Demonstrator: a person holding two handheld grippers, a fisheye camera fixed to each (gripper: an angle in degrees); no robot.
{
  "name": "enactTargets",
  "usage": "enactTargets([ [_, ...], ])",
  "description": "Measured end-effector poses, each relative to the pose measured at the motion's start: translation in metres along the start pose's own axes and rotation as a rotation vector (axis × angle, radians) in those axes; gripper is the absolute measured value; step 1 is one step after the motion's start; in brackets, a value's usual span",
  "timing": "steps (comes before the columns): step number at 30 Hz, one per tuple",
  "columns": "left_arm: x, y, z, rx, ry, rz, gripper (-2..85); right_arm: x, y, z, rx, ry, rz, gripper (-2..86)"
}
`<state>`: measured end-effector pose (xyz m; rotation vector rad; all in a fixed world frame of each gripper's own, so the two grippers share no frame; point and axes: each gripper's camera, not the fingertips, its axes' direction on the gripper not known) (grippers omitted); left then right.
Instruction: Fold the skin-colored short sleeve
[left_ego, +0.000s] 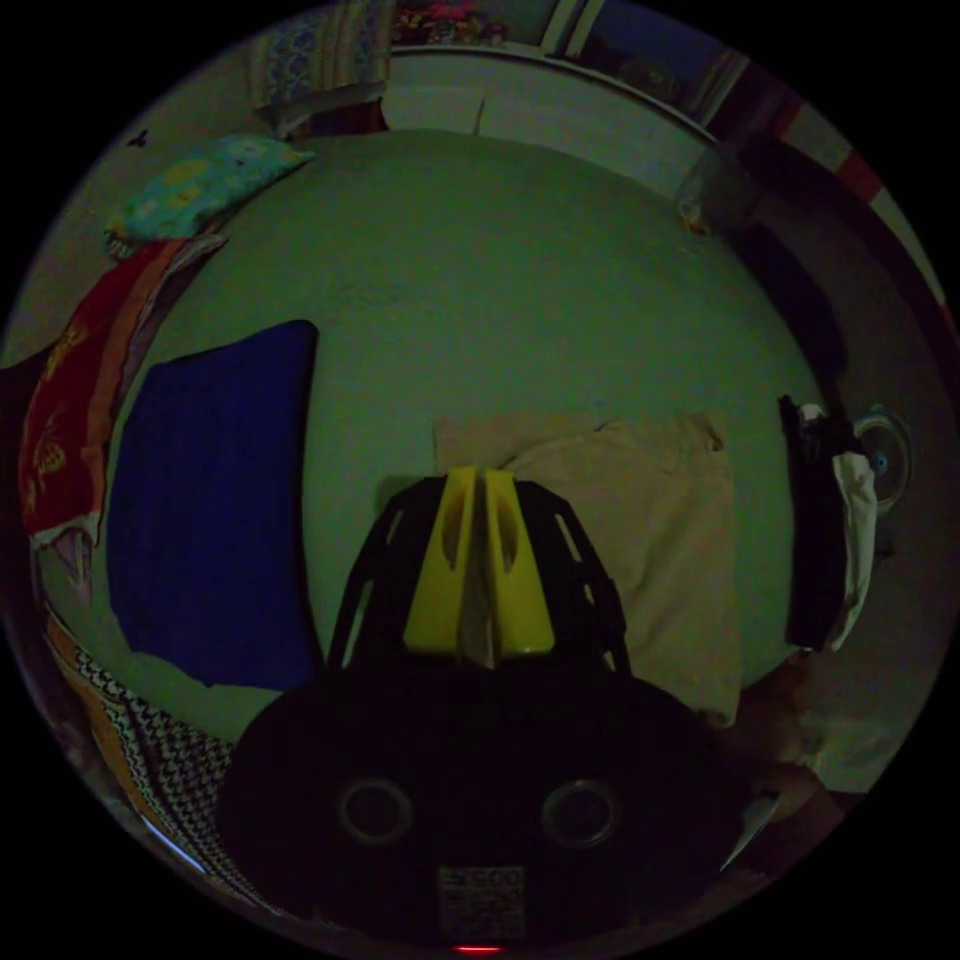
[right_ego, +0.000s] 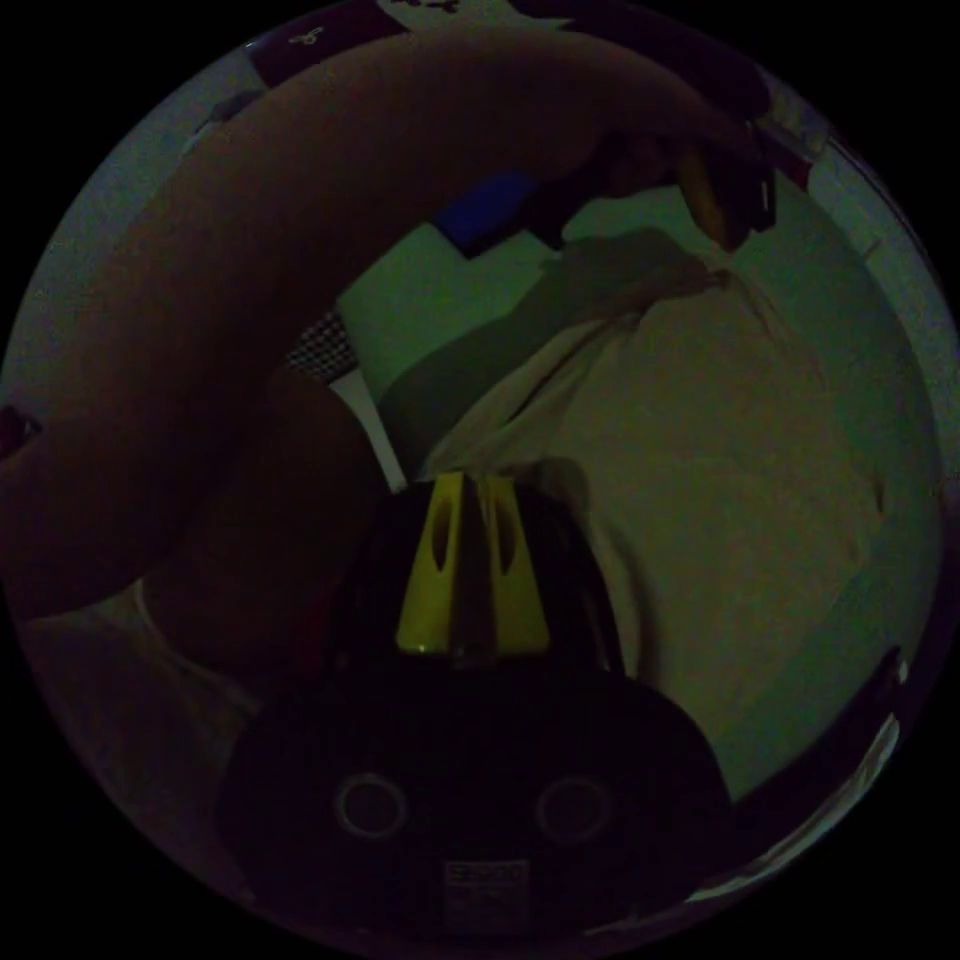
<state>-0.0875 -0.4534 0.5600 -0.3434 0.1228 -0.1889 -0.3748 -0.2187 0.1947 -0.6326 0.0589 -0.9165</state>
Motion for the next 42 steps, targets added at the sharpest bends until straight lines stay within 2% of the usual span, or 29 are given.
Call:
enactTargets([
  [5,0.004,0.006,0.002,-0.016,-0.006,0.010,2.6,-0.003,0.017,-0.009,0.051,-0.064,-0.007,-1.6],
  [18,0.007,0.039,-0.006,-0.016,0.041,0.001,2.4,-0.051,0.066,-0.031,0.172,-0.009,-0.130,-1.5],
  [23,0.012,0.058,-0.008,-0.033,0.034,0.011,2.1,-0.073,0.080,-0.016,0.125,0.067,-0.192,-1.1],
  [26,0.015,0.071,-0.008,-0.047,0.020,0.009,1.6,-0.077,0.083,0.000,-0.006,0.040,-0.163,0.0],
  [31,0.020,0.098,-0.024,0.009,0.022,-0.003,0.8,-0.087,0.106,-0.038,0.164,0.010,-0.240,0.1],
  [34,0.025,0.118,-0.036,0.057,0.061,0.020,0.7,-0.083,0.124,-0.062,0.282,0.058,-0.217,-0.6],
  [37,0.033,0.135,-0.035,0.021,0.076,0.053,0.5,-0.069,0.132,-0.061,0.231,0.139,-0.087,-0.8],
  [42,0.047,0.159,-0.017,-0.092,-0.023,0.102,0.0,-0.065,0.139,-0.025,-0.011,0.040,0.009,-0.9],
])
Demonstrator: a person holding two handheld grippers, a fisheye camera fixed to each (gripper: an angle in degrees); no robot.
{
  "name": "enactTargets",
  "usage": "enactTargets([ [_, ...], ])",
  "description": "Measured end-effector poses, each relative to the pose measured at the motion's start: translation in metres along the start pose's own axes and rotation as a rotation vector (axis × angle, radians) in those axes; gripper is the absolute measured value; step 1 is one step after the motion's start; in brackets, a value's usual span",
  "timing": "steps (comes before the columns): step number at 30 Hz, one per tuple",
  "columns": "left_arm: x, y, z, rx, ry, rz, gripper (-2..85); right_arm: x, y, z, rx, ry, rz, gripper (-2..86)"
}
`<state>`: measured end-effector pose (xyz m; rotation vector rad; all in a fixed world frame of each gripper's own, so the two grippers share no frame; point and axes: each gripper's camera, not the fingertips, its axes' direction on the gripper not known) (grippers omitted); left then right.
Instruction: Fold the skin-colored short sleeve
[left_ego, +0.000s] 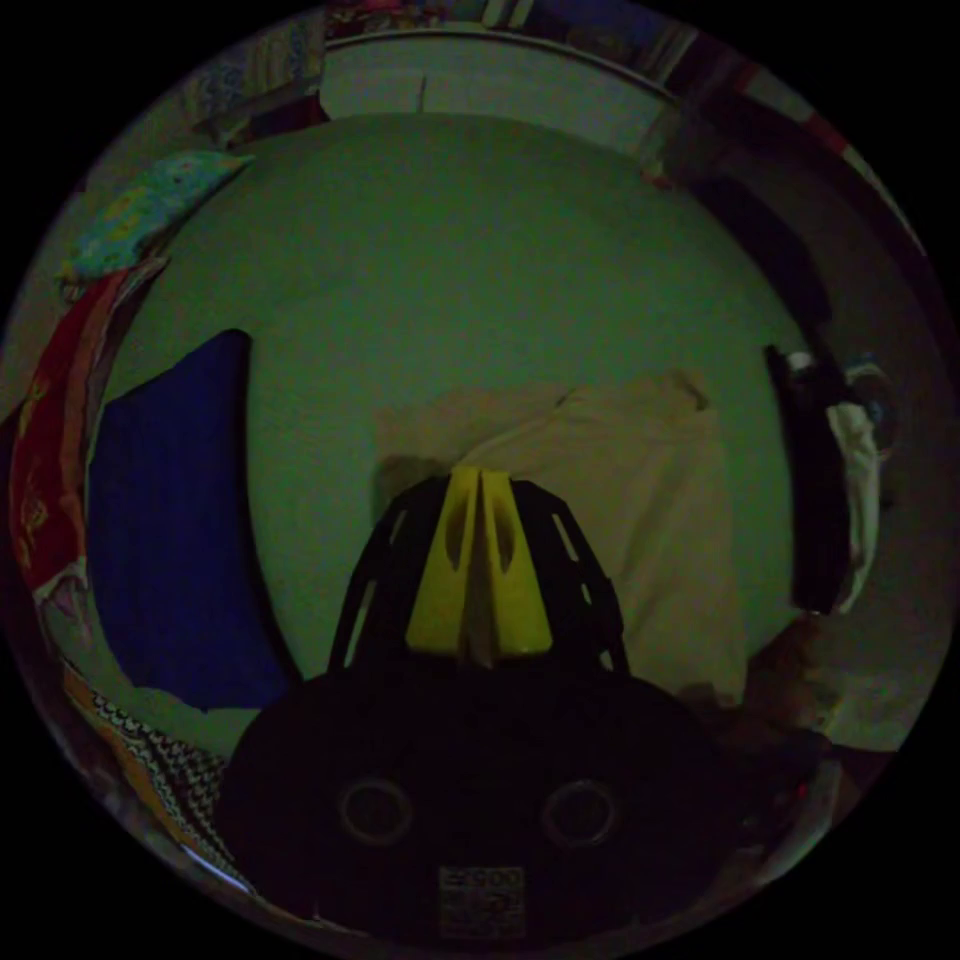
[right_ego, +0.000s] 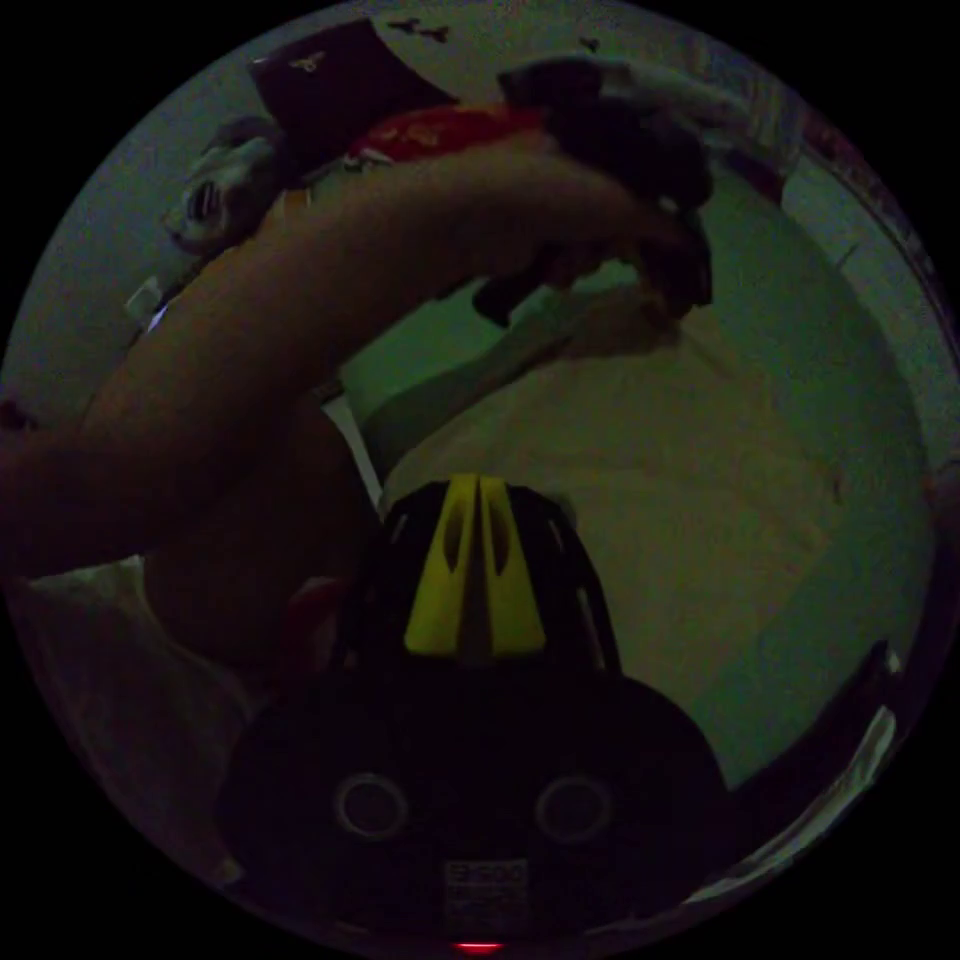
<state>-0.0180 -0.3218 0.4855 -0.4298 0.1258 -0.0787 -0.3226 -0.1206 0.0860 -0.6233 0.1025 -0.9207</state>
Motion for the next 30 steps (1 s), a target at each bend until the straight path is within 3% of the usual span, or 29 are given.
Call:
enactTargets([
  [4,-0.002,0.027,0.002,0.005,0.012,-0.077,0.0,-0.032,0.016,-0.005,-0.013,0.109,-0.196,-1.0],
  [7,-0.005,0.053,-0.013,0.076,0.038,-0.117,0.0,-0.036,0.034,-0.020,0.044,0.153,-0.198,-1.2],
  [16,0.010,0.170,-0.059,0.277,0.098,-0.018,4.4,0.055,0.109,-0.100,0.372,0.239,0.335,-1.1],
  [21,0.040,0.234,-0.072,0.258,0.112,0.100,6.6,0.074,0.152,-0.118,0.449,0.204,0.523,-0.9],
  [30,0.065,0.404,-0.050,0.077,0.127,0.045,9.6,0.048,0.183,-0.101,0.381,0.131,0.400,-0.6],
])
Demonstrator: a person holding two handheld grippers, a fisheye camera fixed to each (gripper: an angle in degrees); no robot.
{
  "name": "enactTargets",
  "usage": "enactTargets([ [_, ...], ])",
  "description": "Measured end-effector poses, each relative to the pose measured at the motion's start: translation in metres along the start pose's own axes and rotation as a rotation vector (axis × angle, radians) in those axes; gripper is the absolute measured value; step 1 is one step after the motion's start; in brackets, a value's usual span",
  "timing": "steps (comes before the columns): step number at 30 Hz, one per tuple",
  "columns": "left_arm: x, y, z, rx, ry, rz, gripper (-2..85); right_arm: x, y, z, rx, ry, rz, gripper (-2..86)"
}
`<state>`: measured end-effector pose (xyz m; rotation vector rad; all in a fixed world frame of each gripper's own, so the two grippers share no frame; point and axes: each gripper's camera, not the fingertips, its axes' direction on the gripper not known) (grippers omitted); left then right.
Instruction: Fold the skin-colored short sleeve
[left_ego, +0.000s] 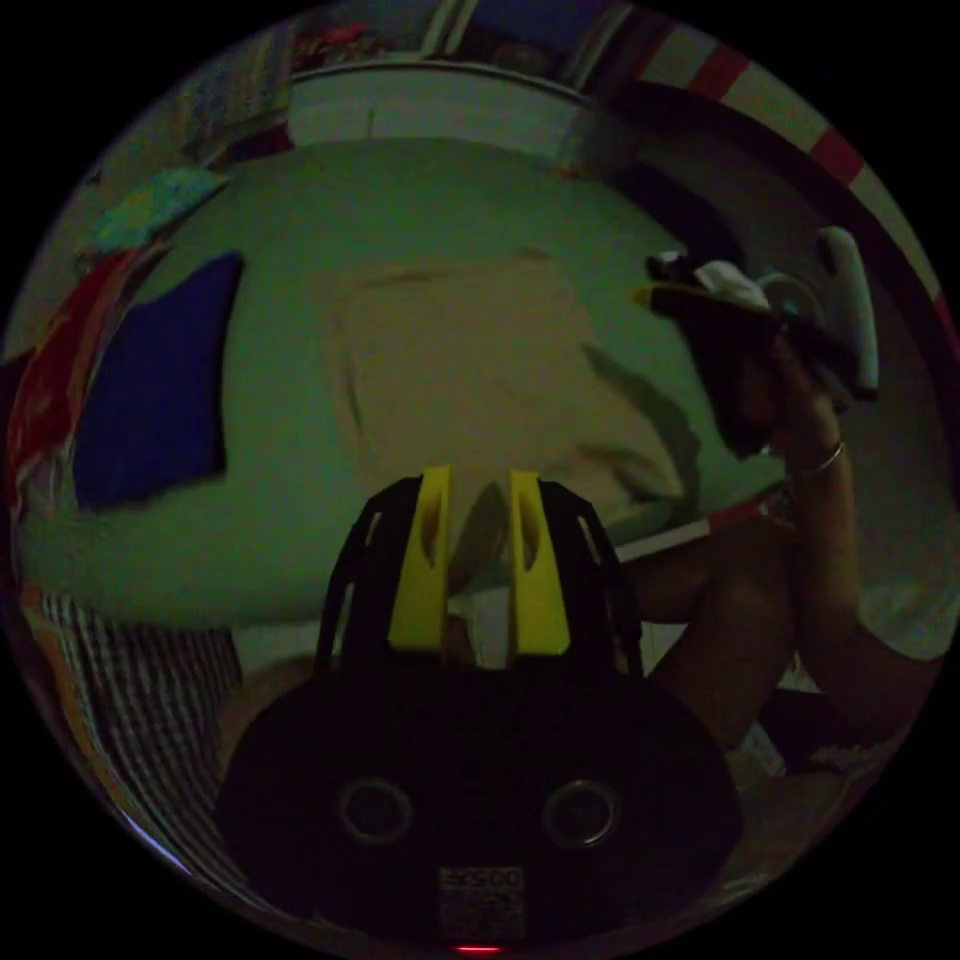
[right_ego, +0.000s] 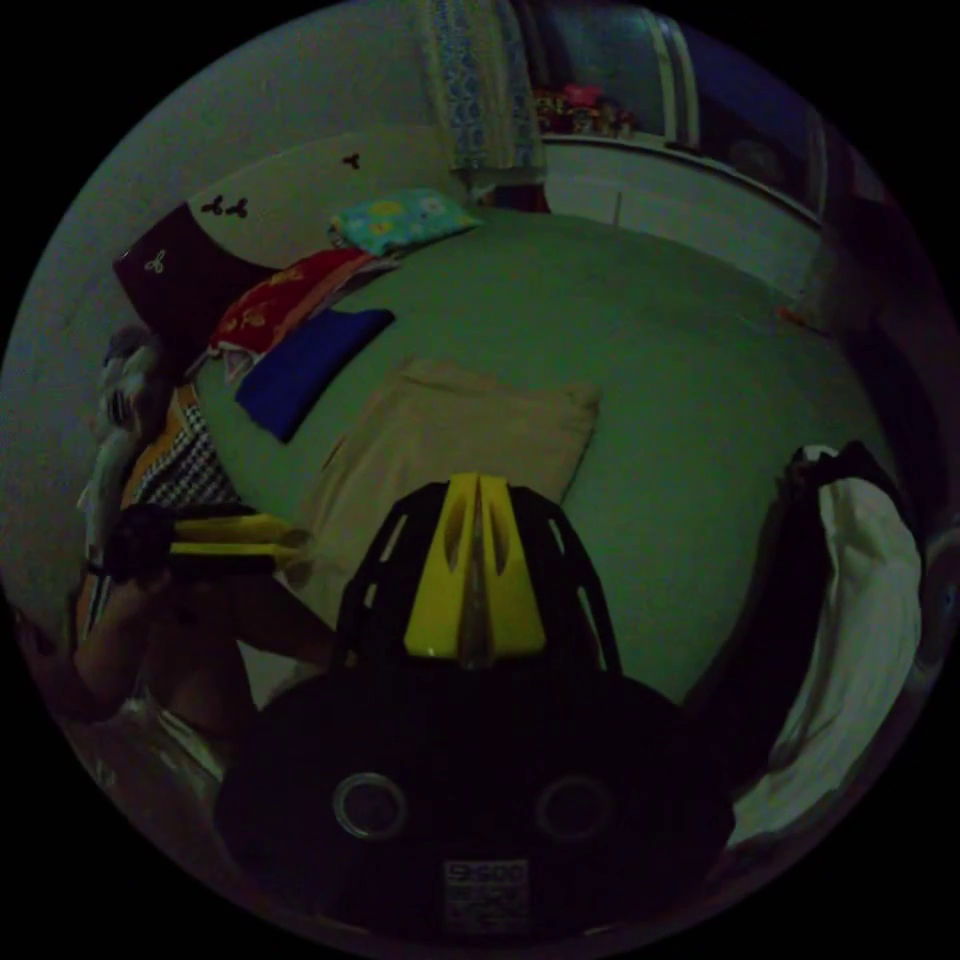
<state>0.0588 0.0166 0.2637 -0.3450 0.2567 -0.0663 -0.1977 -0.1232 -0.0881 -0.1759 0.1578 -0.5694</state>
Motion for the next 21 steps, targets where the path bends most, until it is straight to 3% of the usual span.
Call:
enactTargets([
  [5,-0.017,0.076,0.007,-0.021,0.021,-0.172,13.5,-0.007,0.024,0.003,-0.103,0.018,-0.040,3.1],
  [10,-0.022,0.115,0.011,-0.049,0.022,-0.190,18.3,-0.003,0.049,-0.007,-0.122,-0.083,-0.100,11.7],
  [15,-0.027,0.145,0.024,-0.096,0.037,-0.205,16.0,-0.024,0.082,-0.037,-0.051,0.008,-0.203,12.8],
  [21,-0.034,0.186,0.017,-0.103,0.035,-0.206,12.8,-0.061,0.148,-0.043,-0.049,0.092,-0.140,10.6],
])
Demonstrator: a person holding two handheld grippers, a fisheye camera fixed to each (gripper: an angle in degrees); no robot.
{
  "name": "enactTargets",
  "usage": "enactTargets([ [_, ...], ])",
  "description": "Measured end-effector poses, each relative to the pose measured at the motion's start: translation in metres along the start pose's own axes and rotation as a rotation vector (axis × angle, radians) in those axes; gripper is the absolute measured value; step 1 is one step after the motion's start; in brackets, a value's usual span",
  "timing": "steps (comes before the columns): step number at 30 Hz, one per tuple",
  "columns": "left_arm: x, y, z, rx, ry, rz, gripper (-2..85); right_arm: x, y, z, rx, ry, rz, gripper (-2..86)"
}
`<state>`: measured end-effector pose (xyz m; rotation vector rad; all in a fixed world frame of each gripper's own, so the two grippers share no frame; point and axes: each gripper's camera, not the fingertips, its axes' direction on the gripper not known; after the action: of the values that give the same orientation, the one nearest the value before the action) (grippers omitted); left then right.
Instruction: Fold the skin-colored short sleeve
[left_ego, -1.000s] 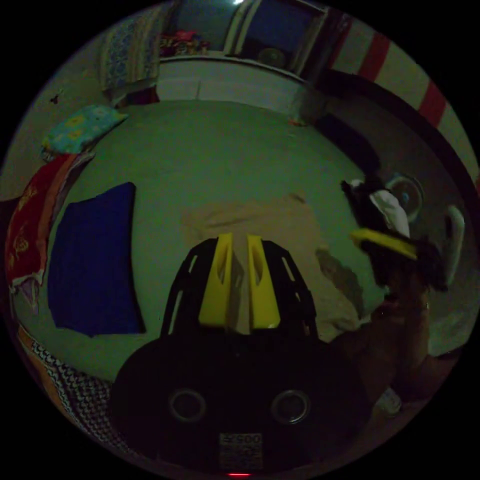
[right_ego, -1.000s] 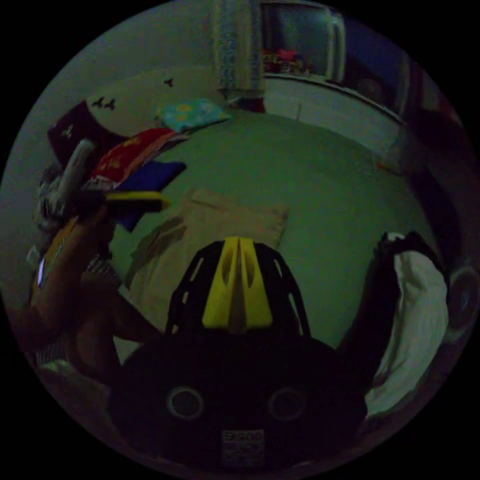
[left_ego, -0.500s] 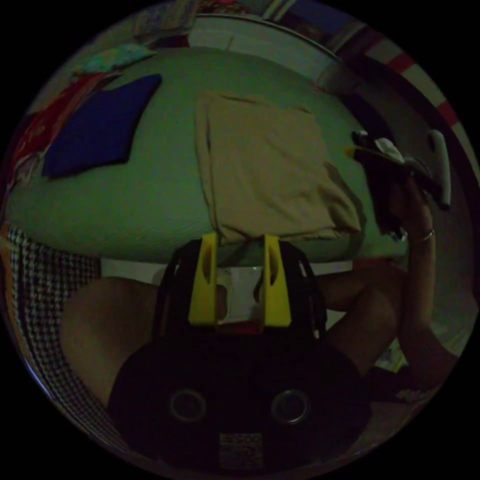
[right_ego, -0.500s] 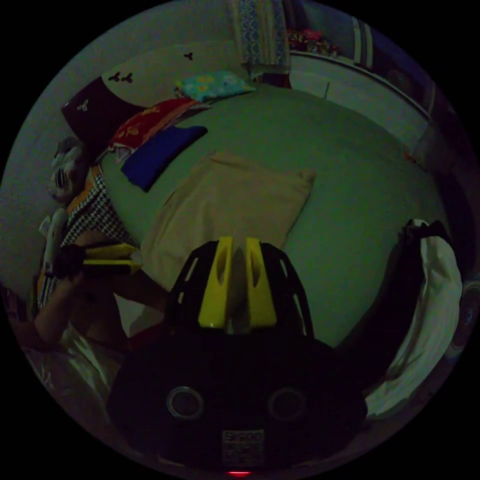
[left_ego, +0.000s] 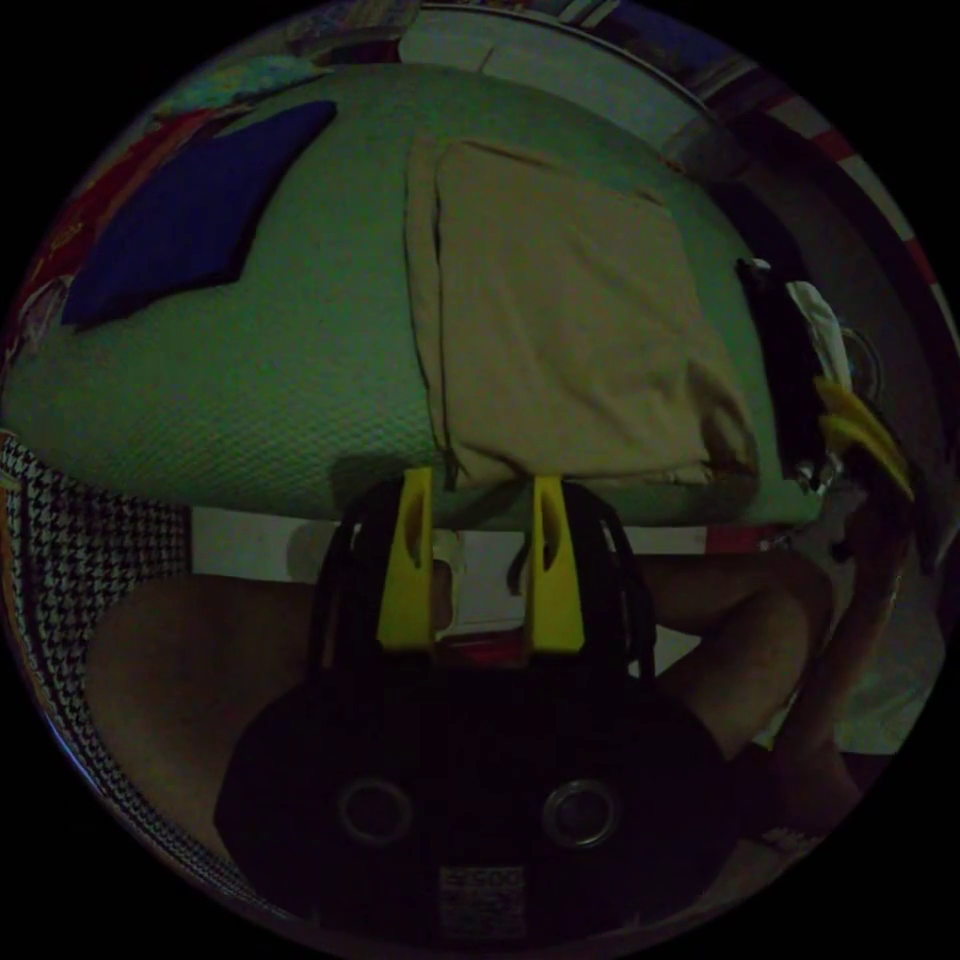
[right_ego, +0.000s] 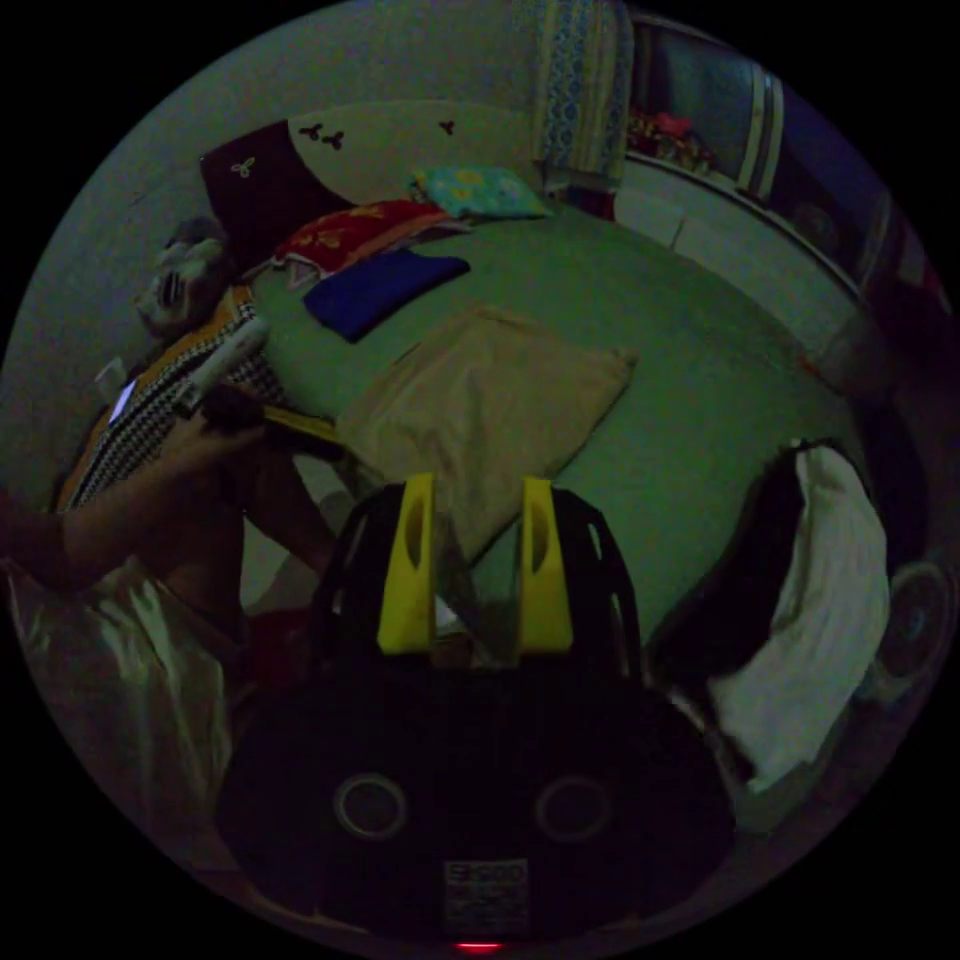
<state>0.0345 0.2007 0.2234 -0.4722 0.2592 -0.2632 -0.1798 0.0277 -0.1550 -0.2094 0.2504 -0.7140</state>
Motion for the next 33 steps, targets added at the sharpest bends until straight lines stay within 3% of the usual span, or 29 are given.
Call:
enactTargets([
  [7,-0.013,0.044,-0.009,0.018,0.064,0.025,5.7,-0.016,0.029,0.033,-0.097,0.114,0.172,10.5],
  [18,-0.033,0.109,-0.044,0.094,0.157,0.078,4.4,-0.006,0.040,0.047,-0.085,0.234,0.269,2.1],
  [24,-0.034,0.138,-0.072,0.154,0.177,0.137,4.1,0.030,0.072,0.026,0.051,0.089,0.550,-0.3],
  [27,-0.035,0.152,-0.072,0.129,0.191,0.152,4.1,0.054,0.093,0.036,0.011,-0.053,0.697,0.6],
  [29,-0.038,0.163,-0.066,0.104,0.205,0.148,4.0,0.059,0.101,0.040,-0.032,-0.083,0.703,1.4],
  [33,-0.040,0.177,-0.067,0.108,0.209,0.151,4.1,0.038,0.111,0.014,0.105,-0.064,0.576,2.1],
])
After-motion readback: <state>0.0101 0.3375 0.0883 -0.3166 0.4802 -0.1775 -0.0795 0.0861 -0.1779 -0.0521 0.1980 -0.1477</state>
